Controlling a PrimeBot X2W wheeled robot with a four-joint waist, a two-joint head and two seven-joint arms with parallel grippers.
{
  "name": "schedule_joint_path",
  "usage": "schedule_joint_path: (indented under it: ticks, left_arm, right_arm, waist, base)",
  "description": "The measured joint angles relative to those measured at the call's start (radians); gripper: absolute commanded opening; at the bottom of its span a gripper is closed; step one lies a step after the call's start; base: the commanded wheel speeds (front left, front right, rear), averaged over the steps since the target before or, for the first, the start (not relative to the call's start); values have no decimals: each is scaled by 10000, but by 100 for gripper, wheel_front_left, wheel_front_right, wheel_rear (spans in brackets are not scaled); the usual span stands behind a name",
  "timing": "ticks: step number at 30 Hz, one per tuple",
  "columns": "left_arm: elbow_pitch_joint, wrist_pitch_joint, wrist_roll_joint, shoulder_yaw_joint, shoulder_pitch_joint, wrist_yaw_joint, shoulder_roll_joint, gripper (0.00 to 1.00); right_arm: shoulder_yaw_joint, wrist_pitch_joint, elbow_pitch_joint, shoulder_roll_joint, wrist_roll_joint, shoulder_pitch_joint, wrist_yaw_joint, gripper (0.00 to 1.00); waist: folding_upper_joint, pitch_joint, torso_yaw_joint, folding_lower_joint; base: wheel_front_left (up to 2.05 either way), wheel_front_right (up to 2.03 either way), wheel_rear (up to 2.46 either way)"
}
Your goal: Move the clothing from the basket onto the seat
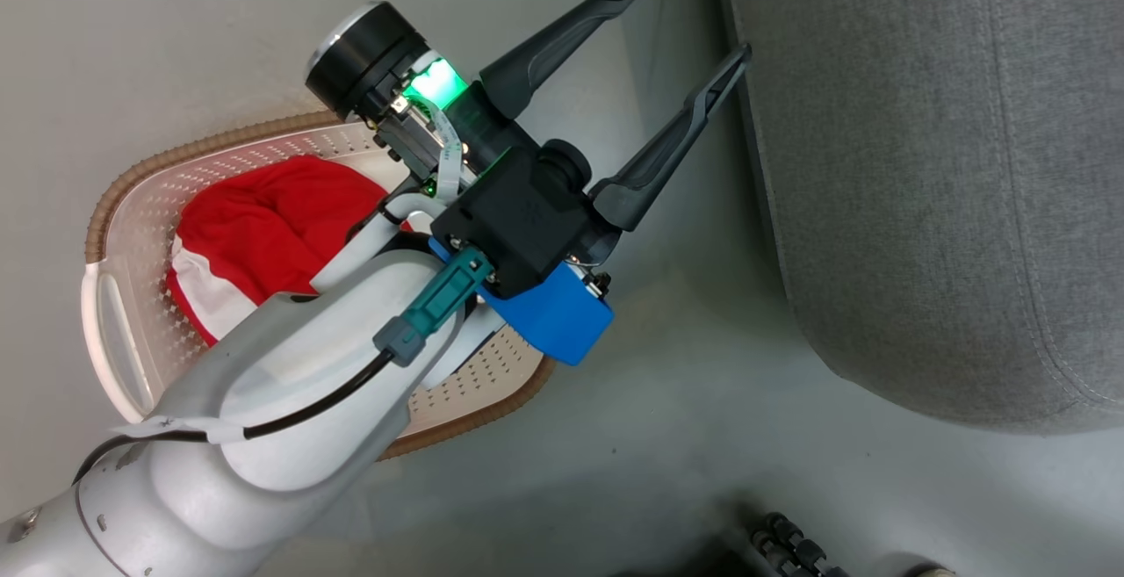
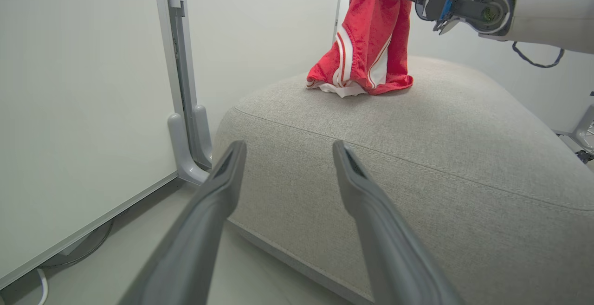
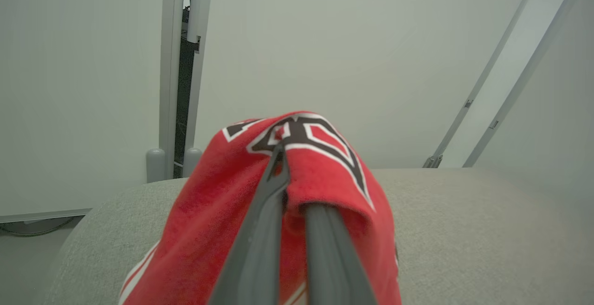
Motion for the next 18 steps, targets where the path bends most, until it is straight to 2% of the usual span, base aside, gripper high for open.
schedule_joint_path:
  ticks: [6,11,12,13,14,18]
  left_arm:
    - [65,-92,42,-130,-56,-44,-52,100]
    - [157,-209,29,-140,-81,-27,-79,100]
    - [184,-219,0,-140,-81,-12,-73,100]
    - [199,-228,-12,-136,-81,2,-67,100]
    - [221,-253,-17,-132,-81,6,-61,100]
    - [385,-443,-134,-121,-9,77,-81,100]
  right_arm:
    - [25,0,1411,428,171,314,0,0]
    - [115,0,1814,857,291,1031,2,0]
    - [107,2,1852,917,318,1178,2,12]
    - [46,2,1829,966,345,1269,2,49]
    - [-59,0,1705,999,357,1339,2,100]
    - [-224,2,1206,1110,280,1809,0,100]
  waist:
    - [0,51,107,-1]
    - [0,-56,158,-1]
    - [0,-91,156,-1]
    - [0,-130,154,-1]
    - [0,-177,145,-1]
    - [1,-482,129,-1]
  base:
    - [0,0,0]
    - [0,0,0]
    - [0,0,0]
    - [0,0,0]
    - [0,0,0]
    - [0,0,0]
